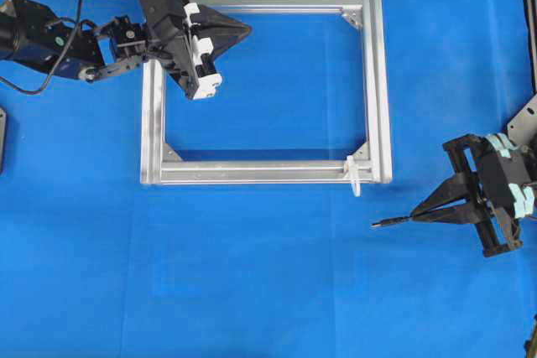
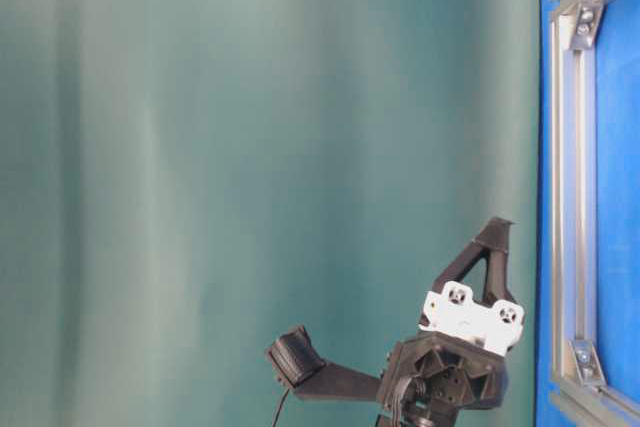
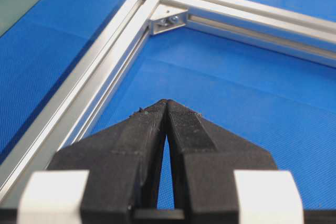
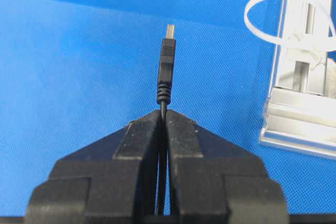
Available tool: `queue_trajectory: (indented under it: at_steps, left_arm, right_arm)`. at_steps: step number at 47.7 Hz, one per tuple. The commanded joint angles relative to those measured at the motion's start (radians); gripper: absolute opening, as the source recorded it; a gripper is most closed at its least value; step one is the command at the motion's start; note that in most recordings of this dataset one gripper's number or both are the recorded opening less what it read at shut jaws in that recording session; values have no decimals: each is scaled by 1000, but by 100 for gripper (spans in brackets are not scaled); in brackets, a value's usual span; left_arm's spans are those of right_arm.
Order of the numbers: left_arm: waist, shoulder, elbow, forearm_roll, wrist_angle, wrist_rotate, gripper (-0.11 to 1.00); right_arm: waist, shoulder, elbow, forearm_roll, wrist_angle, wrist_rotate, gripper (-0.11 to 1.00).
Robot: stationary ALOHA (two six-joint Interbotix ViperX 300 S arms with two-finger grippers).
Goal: Insert the wire through the string loop located on the right side.
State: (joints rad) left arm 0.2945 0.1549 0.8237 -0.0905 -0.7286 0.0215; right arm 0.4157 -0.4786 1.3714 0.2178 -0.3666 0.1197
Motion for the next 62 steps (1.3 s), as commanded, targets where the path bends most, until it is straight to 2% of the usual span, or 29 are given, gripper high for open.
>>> queue_trajectory:
  at_steps: [1, 9, 30, 62]
  left_arm:
    - [3, -32, -17, 5, -6, 0, 0]
    - [3, -32, -15, 5, -6, 0, 0]
    - [2, -32, -17, 8, -6, 0, 0]
    - [3, -32, -17, 8, -6, 0, 0]
  right_arm:
    - [0, -2, -9, 3, -11, -6, -4]
    - [-38, -3, -8, 3, -17, -9, -4]
    - [-204, -3, 3, 2, -20, -52, -4]
    - [-219, -3, 5, 0, -26, -55, -4]
